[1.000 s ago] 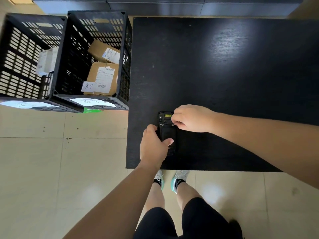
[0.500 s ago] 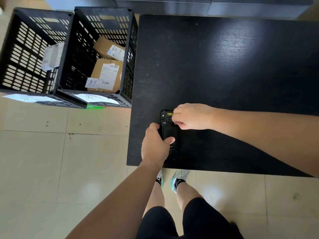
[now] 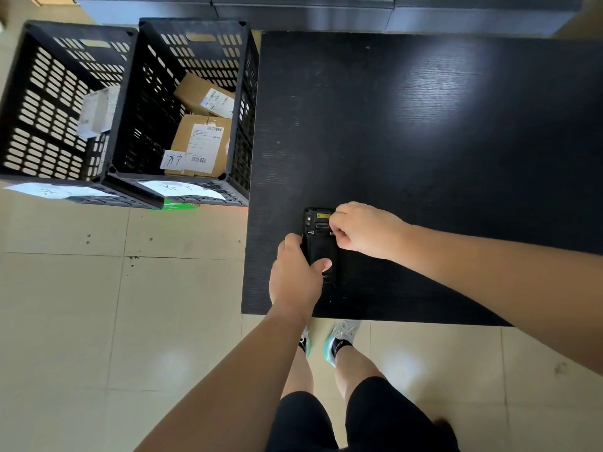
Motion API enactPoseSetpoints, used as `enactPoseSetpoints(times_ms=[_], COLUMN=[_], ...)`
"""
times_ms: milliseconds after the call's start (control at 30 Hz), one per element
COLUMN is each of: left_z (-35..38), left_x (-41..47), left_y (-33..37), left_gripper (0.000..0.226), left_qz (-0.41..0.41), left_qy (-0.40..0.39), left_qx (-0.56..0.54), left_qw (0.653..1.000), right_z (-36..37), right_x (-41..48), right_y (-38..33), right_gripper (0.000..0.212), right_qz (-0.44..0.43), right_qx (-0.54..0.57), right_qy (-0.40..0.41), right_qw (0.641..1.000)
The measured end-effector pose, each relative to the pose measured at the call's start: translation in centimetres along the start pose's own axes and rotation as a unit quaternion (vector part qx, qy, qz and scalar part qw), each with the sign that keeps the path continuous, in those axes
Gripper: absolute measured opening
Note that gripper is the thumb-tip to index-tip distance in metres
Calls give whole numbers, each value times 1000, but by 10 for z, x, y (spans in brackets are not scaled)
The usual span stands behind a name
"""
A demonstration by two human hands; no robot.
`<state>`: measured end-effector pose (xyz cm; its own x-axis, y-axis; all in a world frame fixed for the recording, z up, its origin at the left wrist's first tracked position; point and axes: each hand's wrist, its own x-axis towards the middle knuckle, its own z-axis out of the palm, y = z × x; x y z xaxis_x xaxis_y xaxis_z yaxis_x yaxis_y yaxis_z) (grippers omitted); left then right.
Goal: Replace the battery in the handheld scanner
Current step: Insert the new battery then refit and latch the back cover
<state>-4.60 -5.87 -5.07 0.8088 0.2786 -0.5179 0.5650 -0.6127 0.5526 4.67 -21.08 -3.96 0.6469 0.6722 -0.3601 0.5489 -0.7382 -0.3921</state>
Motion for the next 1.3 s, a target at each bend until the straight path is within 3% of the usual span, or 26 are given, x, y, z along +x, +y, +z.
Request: enactPoseSetpoints(times_ms=[267, 433, 1133, 1233, 1300], left_z=[0, 0, 4, 2, -3], left_x=[-1, -1, -5, -1, -2], left_y=[0, 1, 2, 6, 1], left_gripper=[50, 47, 46, 46, 49], left_qz=[6, 6, 2, 5, 23], left_qy=[5, 5, 8, 4, -12], left_qx=[14, 14, 26, 25, 5], left_qw=[1000, 1000, 1000, 1000, 1000], right_z=[5, 8, 14, 19, 30], right_x=[-4, -3, -3, -13, -31], right_y=[-18, -26, -40, -40, -41], right_gripper=[7, 18, 17, 4, 7], right_qz=[124, 179, 253, 251, 269], right_qx=[79, 87, 112, 142, 171], right_qy=[19, 27, 43, 116, 190], right_qw=[989, 980, 960, 951, 928])
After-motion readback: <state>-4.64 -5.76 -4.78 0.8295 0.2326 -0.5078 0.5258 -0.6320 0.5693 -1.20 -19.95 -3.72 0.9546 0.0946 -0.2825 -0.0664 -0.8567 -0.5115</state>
